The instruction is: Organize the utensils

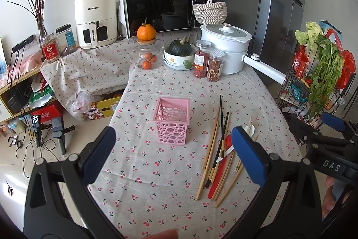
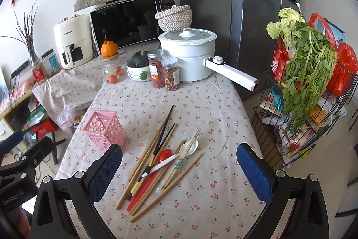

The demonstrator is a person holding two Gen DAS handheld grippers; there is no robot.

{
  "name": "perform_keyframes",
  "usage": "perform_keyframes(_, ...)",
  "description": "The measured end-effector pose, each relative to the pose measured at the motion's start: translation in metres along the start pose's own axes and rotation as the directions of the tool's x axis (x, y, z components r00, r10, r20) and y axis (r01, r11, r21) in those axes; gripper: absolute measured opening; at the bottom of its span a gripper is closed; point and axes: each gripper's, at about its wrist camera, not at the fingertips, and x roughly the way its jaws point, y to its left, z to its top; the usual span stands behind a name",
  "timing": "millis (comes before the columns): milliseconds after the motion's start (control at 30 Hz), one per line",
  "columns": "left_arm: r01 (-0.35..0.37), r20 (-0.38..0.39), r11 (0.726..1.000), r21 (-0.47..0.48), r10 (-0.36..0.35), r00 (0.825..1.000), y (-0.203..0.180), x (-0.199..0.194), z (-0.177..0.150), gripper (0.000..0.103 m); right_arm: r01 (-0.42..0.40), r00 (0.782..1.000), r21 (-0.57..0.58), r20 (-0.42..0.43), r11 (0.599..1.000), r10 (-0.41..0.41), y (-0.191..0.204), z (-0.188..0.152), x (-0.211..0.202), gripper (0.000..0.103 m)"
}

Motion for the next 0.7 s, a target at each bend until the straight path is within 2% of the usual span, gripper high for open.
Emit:
perform_keyframes(400,-0.001,-0.008,1.0,-0.001,0.001,1.0,0.004,0.003,-0.001,0.102,-0.002,1.0,0.003,-0.006,1.0,0.002,-0.002,0.001,0.001,0.103)
perform_keyframes(700,0.022,-0.075,0.999,0.049,-0.019,0.997,-0.002,0.02,0.003,0.102,-0.003,0.997,0.02,-0.073,1.0,0.004,-0.015,0.008,0.023,0.103)
